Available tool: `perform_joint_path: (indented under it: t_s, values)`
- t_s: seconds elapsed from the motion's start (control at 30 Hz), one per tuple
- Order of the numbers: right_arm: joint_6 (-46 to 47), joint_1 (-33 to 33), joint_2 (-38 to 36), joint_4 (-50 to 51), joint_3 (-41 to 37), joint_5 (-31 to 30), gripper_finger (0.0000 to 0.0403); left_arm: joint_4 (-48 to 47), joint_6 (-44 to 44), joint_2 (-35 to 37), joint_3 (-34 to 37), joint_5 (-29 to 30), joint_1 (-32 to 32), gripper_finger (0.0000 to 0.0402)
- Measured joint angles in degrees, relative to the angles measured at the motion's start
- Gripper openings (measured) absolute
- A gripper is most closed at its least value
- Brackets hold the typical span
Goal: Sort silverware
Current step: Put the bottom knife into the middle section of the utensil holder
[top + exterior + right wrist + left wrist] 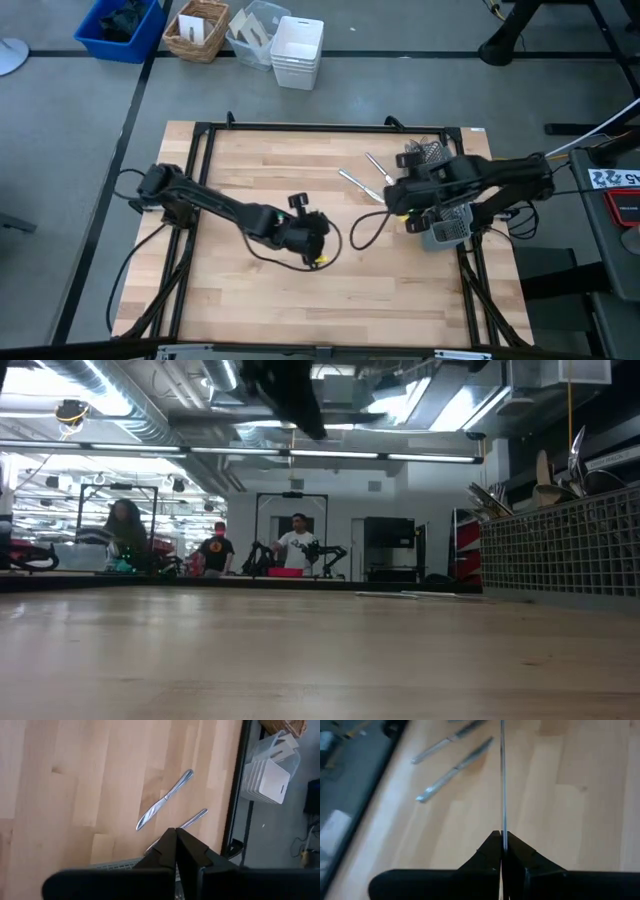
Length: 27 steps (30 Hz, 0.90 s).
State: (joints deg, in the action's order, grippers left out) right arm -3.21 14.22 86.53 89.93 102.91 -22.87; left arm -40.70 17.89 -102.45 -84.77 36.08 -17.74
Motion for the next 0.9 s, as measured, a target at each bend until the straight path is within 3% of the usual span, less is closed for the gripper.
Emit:
perform_joint_path:
  t_s: [0.2,0.3,0.43,0.6,0.67,0.73,0.9]
  values:
    - [6.12,0.02,-7.81,-0.04,-1.83,0.04,0.0012,-5.29,1.67,6.41,0.01,4.86,-1.14,0.0000]
    - [11.04,0.08,-13.24,-0.55,-6.60,0.08,0.0012,-0.67,0.74,8.77,3.62,5.11,-0.57,0.0000]
    - [16.80,0.08,-22.24,-8.34,-19.54,-0.01,0.0012,17.65,-3.95,10.51,14.02,-0.64,1.90,0.0000]
    - [19.87,0.06,-31.40,-30.93,-37.60,0.39,0.0012,59.31,-12.62,9.47,26.94,-19.70,7.08,0.0000]
    - [19.87,0.06,-32.67,-41.31,-43.37,0.40,0.0012,72.11,-11.97,8.24,30.32,-23.09,8.54,0.0000]
    - [19.22,0.05,-32.61,-52.15,-47.95,-0.21,0.0012,79.66,-11.00,6.18,31.29,-24.32,9.67,0.0000]
    - [14.84,0.02,-28.17,-69.56,-54.17,-2.22,0.0012,85.18,-10.71,2.49,31.50,-25.48,10.78,0.0000]
